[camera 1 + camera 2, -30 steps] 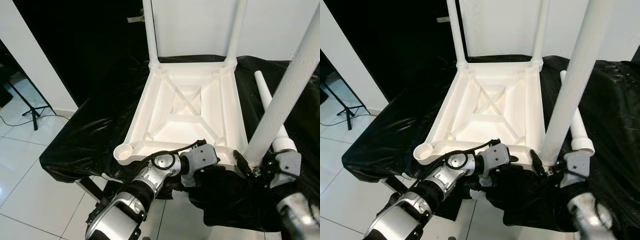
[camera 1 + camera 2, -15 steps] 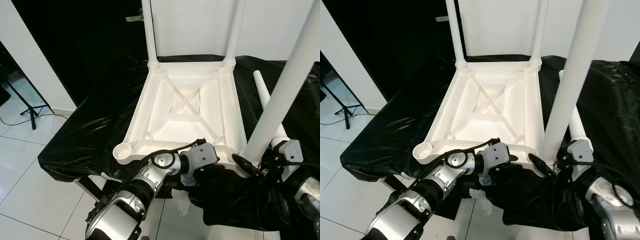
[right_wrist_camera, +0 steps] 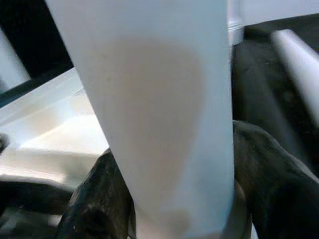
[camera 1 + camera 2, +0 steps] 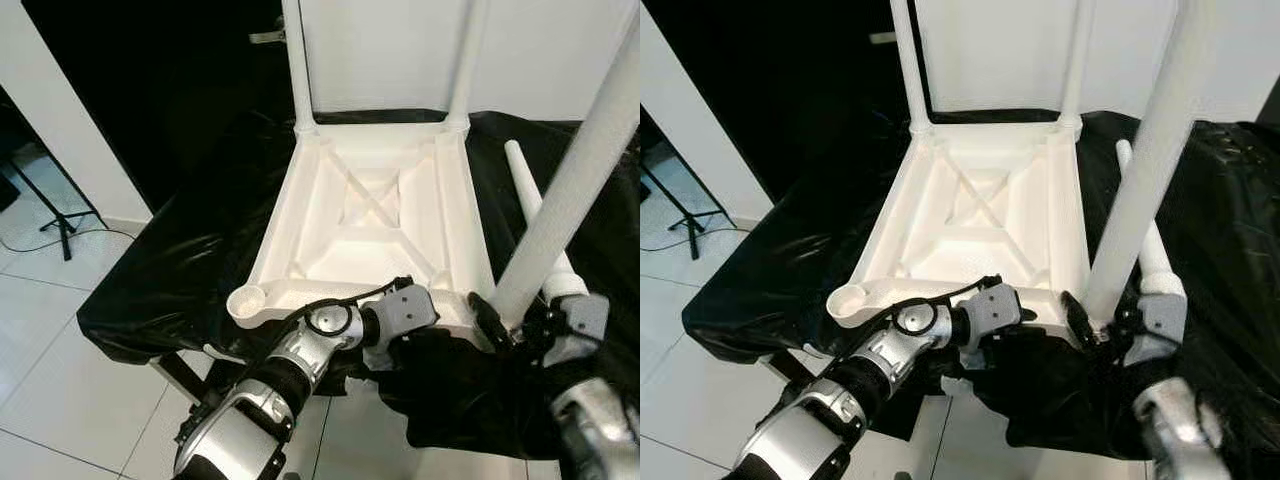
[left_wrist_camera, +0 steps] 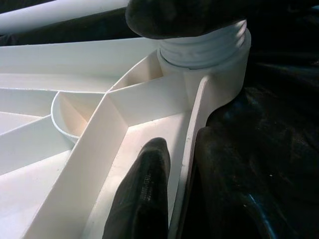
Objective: Building children table
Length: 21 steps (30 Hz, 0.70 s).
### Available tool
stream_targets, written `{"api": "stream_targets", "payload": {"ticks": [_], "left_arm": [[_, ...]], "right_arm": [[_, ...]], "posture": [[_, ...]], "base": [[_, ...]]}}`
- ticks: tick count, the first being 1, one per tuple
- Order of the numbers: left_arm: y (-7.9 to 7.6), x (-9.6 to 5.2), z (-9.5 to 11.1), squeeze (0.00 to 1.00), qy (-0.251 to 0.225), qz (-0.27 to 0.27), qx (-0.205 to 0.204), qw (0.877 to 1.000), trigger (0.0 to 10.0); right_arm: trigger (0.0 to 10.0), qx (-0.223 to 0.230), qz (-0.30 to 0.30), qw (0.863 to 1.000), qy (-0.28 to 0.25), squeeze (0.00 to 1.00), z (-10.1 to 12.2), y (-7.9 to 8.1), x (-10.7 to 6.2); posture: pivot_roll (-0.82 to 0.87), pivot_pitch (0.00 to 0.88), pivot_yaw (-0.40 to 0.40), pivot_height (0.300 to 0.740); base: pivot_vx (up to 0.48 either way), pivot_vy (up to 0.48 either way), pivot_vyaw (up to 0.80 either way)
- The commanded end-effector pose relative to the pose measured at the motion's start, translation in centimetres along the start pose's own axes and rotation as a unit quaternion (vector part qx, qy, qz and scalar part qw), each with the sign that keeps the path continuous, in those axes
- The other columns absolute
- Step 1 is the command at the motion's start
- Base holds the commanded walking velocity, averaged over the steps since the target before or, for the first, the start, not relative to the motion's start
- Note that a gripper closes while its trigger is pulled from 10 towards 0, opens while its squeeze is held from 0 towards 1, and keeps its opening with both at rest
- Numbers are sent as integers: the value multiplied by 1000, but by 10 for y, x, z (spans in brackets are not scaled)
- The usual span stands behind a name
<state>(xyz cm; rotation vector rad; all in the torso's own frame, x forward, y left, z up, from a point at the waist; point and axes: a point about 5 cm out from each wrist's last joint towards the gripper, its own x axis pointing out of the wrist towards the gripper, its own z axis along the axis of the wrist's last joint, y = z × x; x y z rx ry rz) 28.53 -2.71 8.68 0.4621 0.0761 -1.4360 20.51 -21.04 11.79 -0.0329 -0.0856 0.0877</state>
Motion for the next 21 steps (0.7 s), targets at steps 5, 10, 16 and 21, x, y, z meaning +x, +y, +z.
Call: {"api": "stream_targets", "payload": {"ticks": [5,10,16,21], "left_arm": [[-14,-4,-27,0,56,-14,-29,998,10000],[-13,-2,-26,0,55,-16,-29,998,10000],[-14,-2,-26,0,55,-15,-29,998,10000],[-16,-3,-28,0,56,-17,-30,998,10000]], "right_arm": [[0,3,-69,998,5,0,-5,1,-6],[10000,-7,-95,995,3,0,-4,0,-3],[10000,-13,-76,997,0,1000,-1,2,0],[10000,-30,2,999,-20,1000,11,-2,12]], "posture": [[39,0,56,740],[41,0,55,740],[39,0,56,740],[37,0,55,740]], "base": [[0,0,0],[0,0,0],[0,0,0],[0,0,0]]}}
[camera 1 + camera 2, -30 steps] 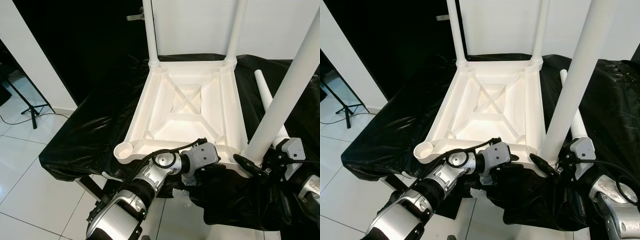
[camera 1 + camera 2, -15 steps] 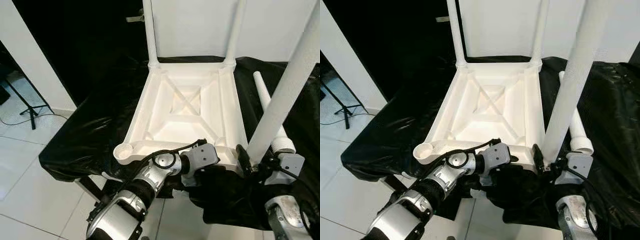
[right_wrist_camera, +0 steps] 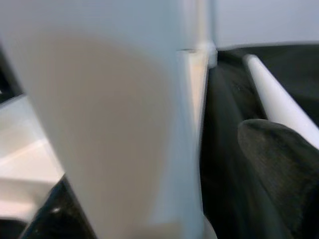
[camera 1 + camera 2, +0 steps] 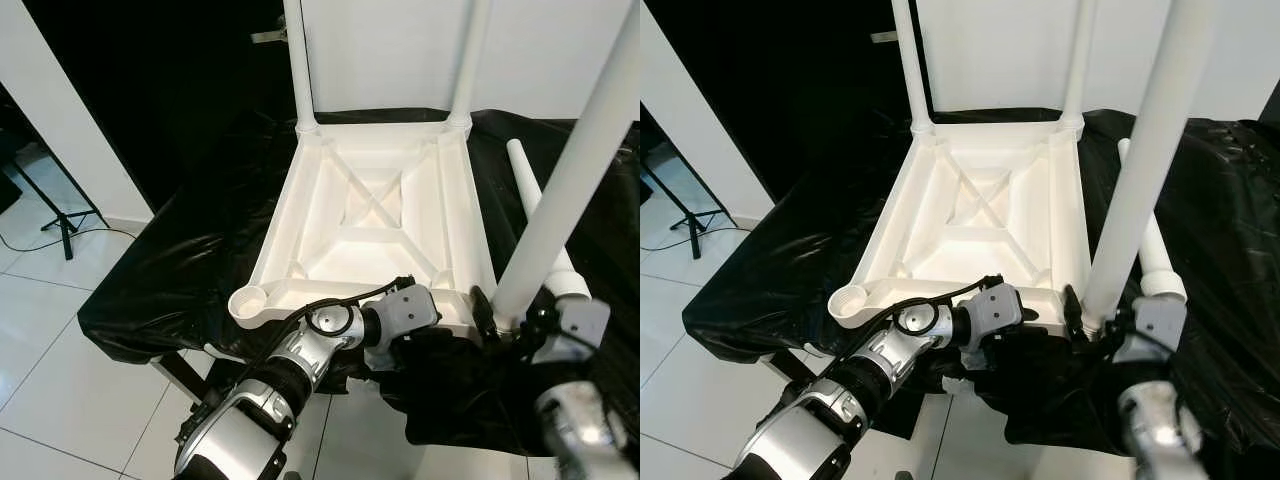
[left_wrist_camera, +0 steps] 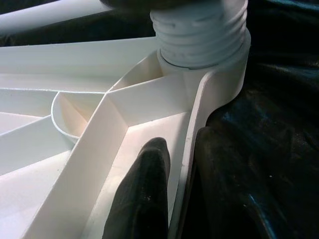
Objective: Building children table
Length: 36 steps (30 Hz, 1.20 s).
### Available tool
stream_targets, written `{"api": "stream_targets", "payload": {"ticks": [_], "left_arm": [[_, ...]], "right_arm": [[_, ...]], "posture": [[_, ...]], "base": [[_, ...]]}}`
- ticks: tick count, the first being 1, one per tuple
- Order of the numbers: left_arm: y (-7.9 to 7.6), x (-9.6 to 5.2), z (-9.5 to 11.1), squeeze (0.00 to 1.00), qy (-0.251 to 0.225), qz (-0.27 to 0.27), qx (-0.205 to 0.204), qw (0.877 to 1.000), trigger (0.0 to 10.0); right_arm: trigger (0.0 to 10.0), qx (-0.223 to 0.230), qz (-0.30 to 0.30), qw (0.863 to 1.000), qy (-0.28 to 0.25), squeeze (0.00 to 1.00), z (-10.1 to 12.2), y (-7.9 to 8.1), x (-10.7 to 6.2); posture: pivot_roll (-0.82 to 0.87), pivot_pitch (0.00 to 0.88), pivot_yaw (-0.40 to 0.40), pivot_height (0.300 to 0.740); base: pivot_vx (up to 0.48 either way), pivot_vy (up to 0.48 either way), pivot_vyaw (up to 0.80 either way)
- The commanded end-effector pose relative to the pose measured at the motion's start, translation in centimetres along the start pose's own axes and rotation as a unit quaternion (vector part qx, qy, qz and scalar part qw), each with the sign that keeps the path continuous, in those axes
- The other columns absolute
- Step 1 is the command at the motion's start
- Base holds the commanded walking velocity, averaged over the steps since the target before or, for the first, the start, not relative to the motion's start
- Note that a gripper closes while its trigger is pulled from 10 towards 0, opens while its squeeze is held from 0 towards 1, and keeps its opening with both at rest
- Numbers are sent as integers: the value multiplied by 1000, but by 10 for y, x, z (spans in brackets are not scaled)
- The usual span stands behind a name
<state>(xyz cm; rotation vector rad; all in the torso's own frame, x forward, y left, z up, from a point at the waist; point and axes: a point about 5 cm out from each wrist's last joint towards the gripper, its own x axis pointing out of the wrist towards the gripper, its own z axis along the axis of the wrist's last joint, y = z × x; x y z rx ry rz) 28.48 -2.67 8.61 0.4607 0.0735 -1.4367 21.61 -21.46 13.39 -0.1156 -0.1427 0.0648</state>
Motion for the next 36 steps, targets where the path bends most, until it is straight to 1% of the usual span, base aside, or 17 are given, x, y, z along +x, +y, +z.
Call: {"api": "stream_targets", "payload": {"ticks": [1,2,4,5,7,12,13,14,15,16,23,27,30,31,33,34,36], "left_arm": [[-15,-2,-27,0,57,-17,-31,998,10000],[-15,-2,-27,0,57,-17,-31,998,10000],[-16,-1,-27,0,56,-18,-32,998,10000],[-16,-1,-27,0,56,-18,-32,998,10000],[-16,-1,-26,0,55,-19,-32,998,10000],[-16,-1,-26,0,55,-19,-32,998,10000],[-16,-1,-26,0,55,-18,-32,998,10000],[-16,-1,-26,0,55,-19,-32,998,10000],[-16,-1,-26,0,55,-19,-32,998,10000],[-16,-1,-26,0,55,-19,-31,998,10000],[-15,-2,-26,0,57,-19,-29,998,10000],[-14,-2,-26,0,57,-19,-29,998,10000],[-14,-2,-26,0,57,-18,-28,998,10000],[-14,-2,-26,0,57,-18,-28,998,10000],[-13,-2,-25,0,57,-16,-28,998,10000],[-14,-2,-26,0,56,-16,-29,998,10000],[-15,-2,-26,0,57,-17,-29,998,10000]], "right_arm": [[10000,-2,40,999,-7,0,3,1,4],[10000,-2,40,999,-7,0,3,1,4],[10000,-17,117,993,-7,0,13,-1,10],[10000,-17,117,993,-7,0,13,-1,10],[10000,-10,193,981,24,0,9,2,7],[10000,2,245,968,56,0,2,4,2],[9569,5,259,964,67,0,0,3,1],[3843,7,268,961,73,0,-1,1,1],[3843,7,268,961,73,0,-1,1,1],[0,7,274,959,78,0,-2,-3,1],[0,8,284,954,98,0,-4,-15,5],[0,19,273,957,97,0,-5,-14,6],[0,30,207,974,88,0,-13,4,-1],[0,30,207,974,88,0,-13,4,-1],[0,36,115,990,73,0,-18,20,-11],[0,50,70,994,74,0,-21,26,-15],[0,64,32,995,74,0,-22,29,-17]], "posture": [[38,0,54,740],[38,0,54,740],[38,0,54,740],[38,0,54,740],[34,0,53,740],[35,0,53,740],[34,0,54,740],[34,0,54,740],[34,0,54,740],[36,0,55,740],[36,0,60,740],[35,0,61,740],[40,0,56,740],[40,0,56,740],[44,0,53,740],[47,0,50,740],[53,0,48,740]], "base": [[0,0,0],[0,0,0],[0,0,0],[0,0,0],[0,0,0],[0,0,0],[0,0,0],[0,0,0],[0,0,0],[0,0,0],[0,0,0],[0,0,0],[0,0,0],[0,0,0],[0,0,0],[0,0,0],[0,0,0]]}}
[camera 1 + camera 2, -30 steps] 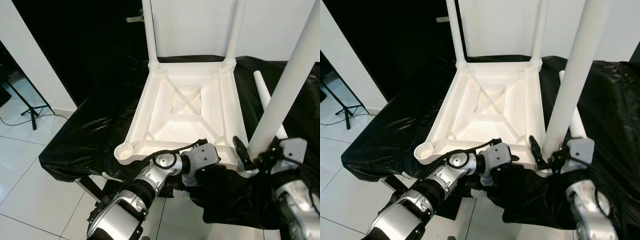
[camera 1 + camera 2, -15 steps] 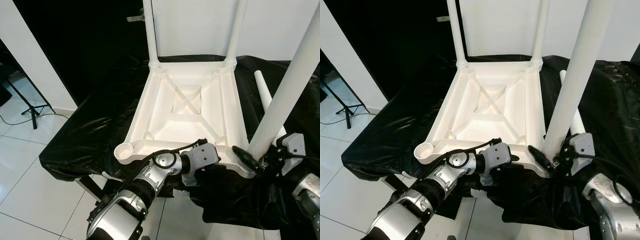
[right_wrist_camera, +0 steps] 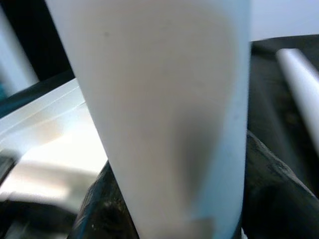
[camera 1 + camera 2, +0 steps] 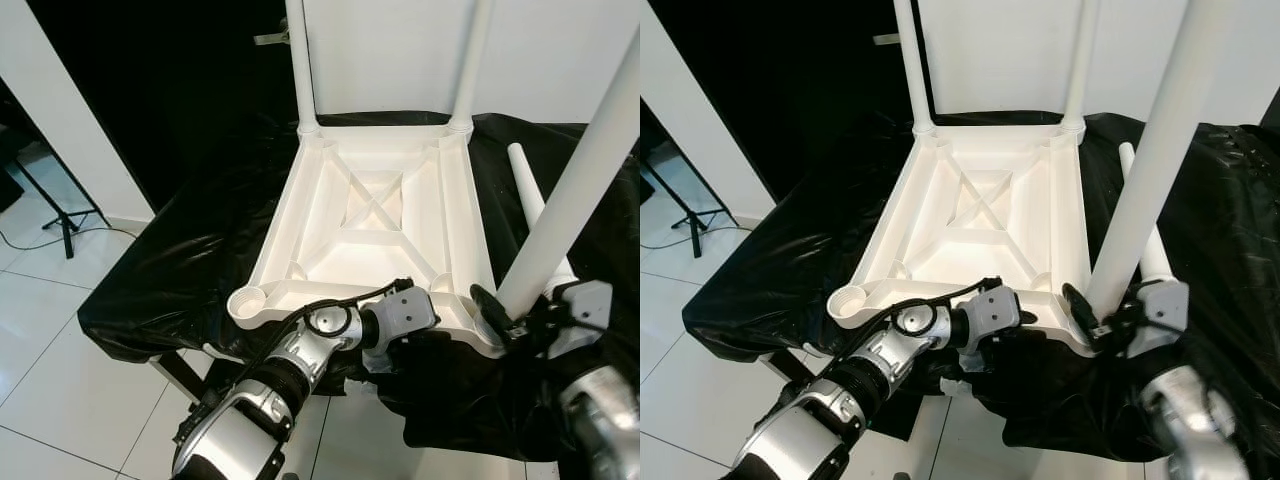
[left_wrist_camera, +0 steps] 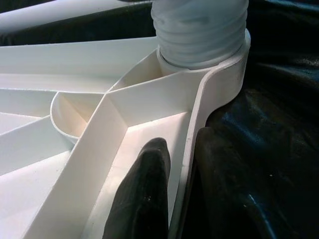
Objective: Building children table
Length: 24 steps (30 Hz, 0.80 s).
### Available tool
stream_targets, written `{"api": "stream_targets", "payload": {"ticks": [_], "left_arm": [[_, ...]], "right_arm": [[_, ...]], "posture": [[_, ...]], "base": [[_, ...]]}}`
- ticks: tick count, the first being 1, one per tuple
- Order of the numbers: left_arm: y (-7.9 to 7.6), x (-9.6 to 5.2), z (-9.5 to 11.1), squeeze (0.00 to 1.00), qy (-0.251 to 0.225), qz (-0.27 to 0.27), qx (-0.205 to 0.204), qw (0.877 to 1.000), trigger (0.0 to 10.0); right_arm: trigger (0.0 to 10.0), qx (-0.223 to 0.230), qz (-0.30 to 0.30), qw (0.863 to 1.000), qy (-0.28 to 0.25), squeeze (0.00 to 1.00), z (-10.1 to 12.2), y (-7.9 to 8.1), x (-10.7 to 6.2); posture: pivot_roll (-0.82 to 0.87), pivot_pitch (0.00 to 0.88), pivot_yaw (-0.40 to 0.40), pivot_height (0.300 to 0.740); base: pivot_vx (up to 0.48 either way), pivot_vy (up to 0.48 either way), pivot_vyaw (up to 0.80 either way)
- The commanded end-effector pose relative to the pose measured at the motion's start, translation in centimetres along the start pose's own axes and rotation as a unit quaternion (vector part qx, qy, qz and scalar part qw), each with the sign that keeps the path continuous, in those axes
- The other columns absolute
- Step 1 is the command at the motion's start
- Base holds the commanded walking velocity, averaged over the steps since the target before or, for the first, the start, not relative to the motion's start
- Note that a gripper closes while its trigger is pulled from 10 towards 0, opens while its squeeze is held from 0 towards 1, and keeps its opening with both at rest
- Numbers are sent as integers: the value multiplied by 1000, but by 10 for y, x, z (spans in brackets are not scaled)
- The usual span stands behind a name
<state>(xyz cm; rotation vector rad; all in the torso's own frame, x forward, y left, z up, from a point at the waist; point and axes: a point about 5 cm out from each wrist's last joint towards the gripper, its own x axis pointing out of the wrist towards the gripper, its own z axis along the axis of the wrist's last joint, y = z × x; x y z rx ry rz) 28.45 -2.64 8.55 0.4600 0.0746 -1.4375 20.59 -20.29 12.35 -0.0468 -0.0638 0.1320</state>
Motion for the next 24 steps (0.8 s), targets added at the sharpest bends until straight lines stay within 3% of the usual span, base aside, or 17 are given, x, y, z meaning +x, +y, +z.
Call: {"api": "stream_targets", "payload": {"ticks": [1,2,5,13,14,15,16,17,22,23,24], "left_arm": [[-15,-2,-26,0,58,-17,-29,998,10000],[-15,-2,-26,0,58,-17,-29,998,10000],[-15,-4,-29,0,60,-16,-31,998,10000],[-17,-3,-29,0,59,-19,-32,998,10000],[-17,-3,-28,0,59,-20,-31,998,10000],[-17,-2,-28,0,59,-20,-31,998,10000],[-16,-2,-28,0,59,-20,-31,998,10000],[-16,-2,-27,0,59,-20,-31,998,10000],[-16,-2,-27,0,59,-19,-31,998,10000],[-16,-2,-27,0,59,-19,-30,998,10000],[-16,-3,-27,0,59,-20,-30,998,10000]], "right_arm": [[0,37,-22,998,36,0,-17,17,-6],[0,37,-22,998,36,0,-17,17,-6],[0,25,-110,993,18,0,-12,3,-11],[0,12,-159,987,14,0,-11,-3,-16],[9961,3,-153,988,12,0,-10,-2,-16],[10000,-11,-142,990,8,0,-8,0,-14],[10000,-13,-127,992,0,431,-6,1,-13],[10000,-14,-118,993,-6,1000,-5,2,-12],[10000,13,-40,999,-19,1000,2,4,-2],[10000,1,5,1000,-20,0,5,4,2],[10000,-8,38,999,-16,0,6,2,4]], "posture": [[53,0,48,740],[53,0,48,740],[55,0,50,740],[49,0,53,740],[45,0,54,740],[45,0,54,740],[45,0,54,740],[46,0,54,740],[40,0,58,740],[39,0,57,740],[38,0,57,740]], "base": [[0,0,0],[0,0,0],[0,0,0],[0,0,0],[0,0,0],[0,0,0],[0,0,0],[0,0,0],[0,0,0],[0,0,0],[0,0,0]]}}
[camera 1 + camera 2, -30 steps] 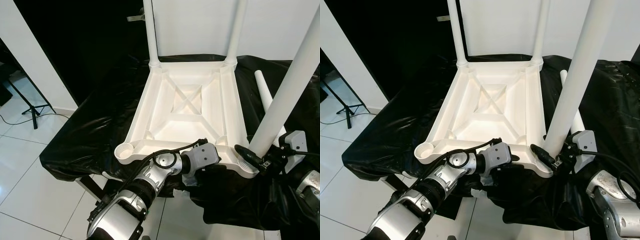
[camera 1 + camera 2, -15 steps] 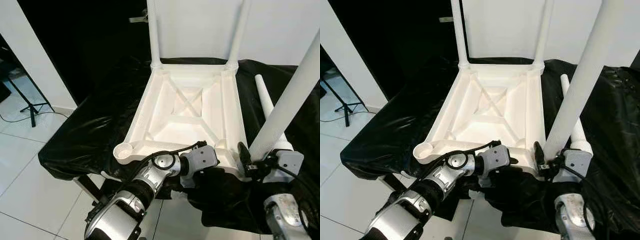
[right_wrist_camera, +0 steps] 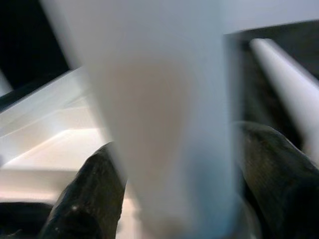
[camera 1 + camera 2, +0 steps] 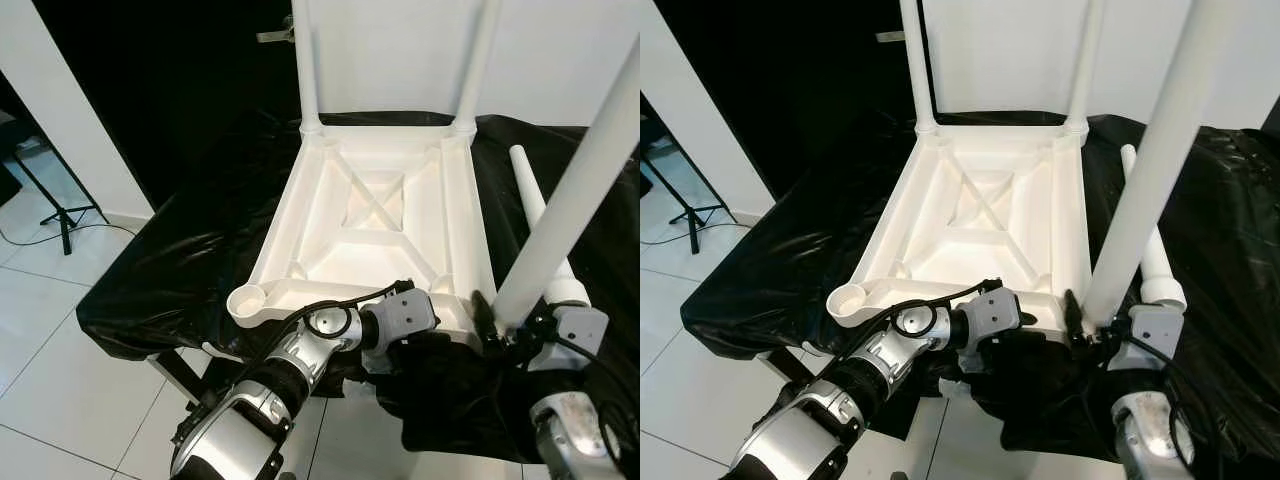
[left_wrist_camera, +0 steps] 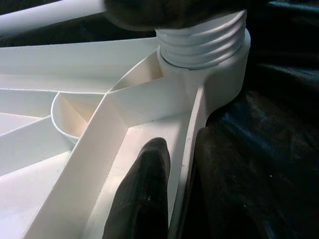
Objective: Building children table
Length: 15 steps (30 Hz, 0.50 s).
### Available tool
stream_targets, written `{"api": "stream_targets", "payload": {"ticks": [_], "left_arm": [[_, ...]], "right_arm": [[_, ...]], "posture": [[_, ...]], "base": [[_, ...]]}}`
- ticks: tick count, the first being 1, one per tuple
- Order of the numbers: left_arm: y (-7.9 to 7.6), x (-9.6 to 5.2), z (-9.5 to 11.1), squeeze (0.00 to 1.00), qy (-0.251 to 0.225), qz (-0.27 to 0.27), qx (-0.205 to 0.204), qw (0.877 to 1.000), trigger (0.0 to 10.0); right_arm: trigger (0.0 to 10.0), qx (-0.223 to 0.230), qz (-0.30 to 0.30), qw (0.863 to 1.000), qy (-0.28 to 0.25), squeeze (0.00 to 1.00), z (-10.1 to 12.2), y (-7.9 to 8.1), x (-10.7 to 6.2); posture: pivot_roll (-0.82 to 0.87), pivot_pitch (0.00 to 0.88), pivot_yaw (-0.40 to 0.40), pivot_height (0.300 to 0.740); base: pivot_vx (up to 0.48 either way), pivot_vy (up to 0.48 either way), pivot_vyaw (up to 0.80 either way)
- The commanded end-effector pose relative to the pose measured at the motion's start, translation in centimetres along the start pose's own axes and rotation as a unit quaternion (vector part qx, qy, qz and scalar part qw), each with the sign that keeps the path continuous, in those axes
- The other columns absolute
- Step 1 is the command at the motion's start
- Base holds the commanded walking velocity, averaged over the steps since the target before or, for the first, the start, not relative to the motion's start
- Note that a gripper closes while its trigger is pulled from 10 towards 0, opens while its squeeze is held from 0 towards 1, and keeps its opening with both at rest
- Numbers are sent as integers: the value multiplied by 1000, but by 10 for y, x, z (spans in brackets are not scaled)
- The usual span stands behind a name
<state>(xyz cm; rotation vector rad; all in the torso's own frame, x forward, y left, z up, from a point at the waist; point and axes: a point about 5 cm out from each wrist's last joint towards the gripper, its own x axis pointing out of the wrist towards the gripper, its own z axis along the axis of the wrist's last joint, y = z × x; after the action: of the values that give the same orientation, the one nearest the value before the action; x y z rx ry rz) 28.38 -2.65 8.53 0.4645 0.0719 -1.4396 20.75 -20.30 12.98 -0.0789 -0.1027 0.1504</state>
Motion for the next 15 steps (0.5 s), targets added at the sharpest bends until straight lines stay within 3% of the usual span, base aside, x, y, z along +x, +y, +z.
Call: {"api": "stream_targets", "payload": {"ticks": [1,8,11,12,13,15], "left_arm": [[-15,-3,-27,0,59,-20,-33,998,10000],[-16,-1,-26,0,56,-20,-33,998,10000],[-17,-1,-26,0,55,-20,-34,998,10000],[-17,-1,-26,0,55,-20,-34,998,10000],[-17,-1,-26,0,55,-19,-34,998,10000],[-16,-1,-26,0,55,-18,-35,998,10000]], "right_arm": [[10000,1,61,998,9,0,0,-2,4],[10000,-26,159,987,28,0,4,-15,4],[10000,-29,171,984,33,0,4,-18,4],[4118,-30,179,983,37,0,5,-20,4],[0,-26,190,981,40,0,5,-20,4],[0,-15,187,981,46,0,3,-25,3]], "posture": [[38,0,57,740],[40,0,52,740],[41,0,50,740],[41,0,50,740],[42,0,47,740],[41,0,46,740]], "base": [[0,0,0],[0,0,0],[0,0,0],[0,0,0],[0,0,0],[0,0,0]]}}
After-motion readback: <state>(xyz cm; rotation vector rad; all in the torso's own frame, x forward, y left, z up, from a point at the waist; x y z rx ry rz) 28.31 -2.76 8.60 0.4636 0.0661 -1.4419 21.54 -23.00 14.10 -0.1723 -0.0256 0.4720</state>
